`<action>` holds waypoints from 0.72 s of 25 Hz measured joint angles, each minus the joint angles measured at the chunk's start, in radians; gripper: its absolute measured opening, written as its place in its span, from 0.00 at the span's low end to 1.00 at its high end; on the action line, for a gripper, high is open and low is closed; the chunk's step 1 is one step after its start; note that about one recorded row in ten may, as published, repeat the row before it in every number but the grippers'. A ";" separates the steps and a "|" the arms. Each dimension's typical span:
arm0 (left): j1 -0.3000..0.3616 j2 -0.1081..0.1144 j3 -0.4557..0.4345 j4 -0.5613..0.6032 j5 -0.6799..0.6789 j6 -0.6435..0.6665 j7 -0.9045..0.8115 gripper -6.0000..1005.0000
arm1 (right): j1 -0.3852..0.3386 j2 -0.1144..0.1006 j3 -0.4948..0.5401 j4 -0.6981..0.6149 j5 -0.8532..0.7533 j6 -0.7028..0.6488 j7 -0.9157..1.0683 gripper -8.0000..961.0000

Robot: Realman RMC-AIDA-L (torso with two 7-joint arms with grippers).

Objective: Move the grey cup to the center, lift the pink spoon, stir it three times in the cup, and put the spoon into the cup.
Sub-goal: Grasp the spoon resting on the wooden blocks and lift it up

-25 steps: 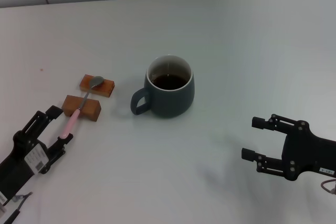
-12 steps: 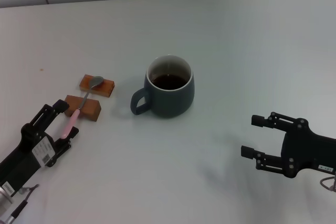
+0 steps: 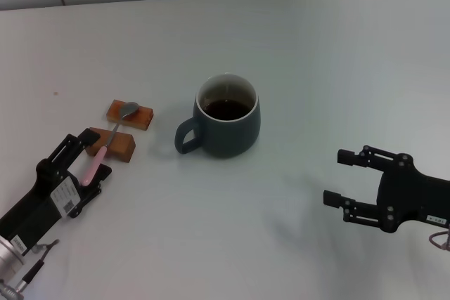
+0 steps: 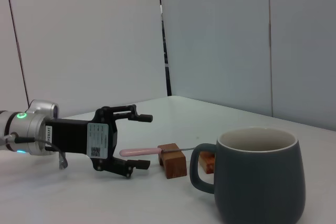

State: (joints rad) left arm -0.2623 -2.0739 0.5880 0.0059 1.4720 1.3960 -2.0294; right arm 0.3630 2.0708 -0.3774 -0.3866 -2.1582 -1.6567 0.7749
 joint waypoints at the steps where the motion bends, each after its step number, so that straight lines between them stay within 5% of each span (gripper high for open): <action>1: 0.000 0.000 -0.002 -0.001 0.000 -0.001 0.000 0.74 | 0.001 0.000 0.000 0.000 0.000 0.002 0.003 0.78; 16: 0.003 0.001 -0.009 -0.010 0.005 -0.005 -0.020 0.74 | 0.013 -0.002 0.000 0.000 0.000 0.005 0.008 0.78; 18: 0.003 0.001 -0.008 -0.010 0.005 -0.005 -0.021 0.67 | 0.014 -0.002 0.000 0.000 0.000 0.005 0.007 0.78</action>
State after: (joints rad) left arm -0.2590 -2.0728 0.5796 -0.0039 1.4771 1.3906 -2.0508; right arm 0.3773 2.0693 -0.3774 -0.3866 -2.1583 -1.6517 0.7823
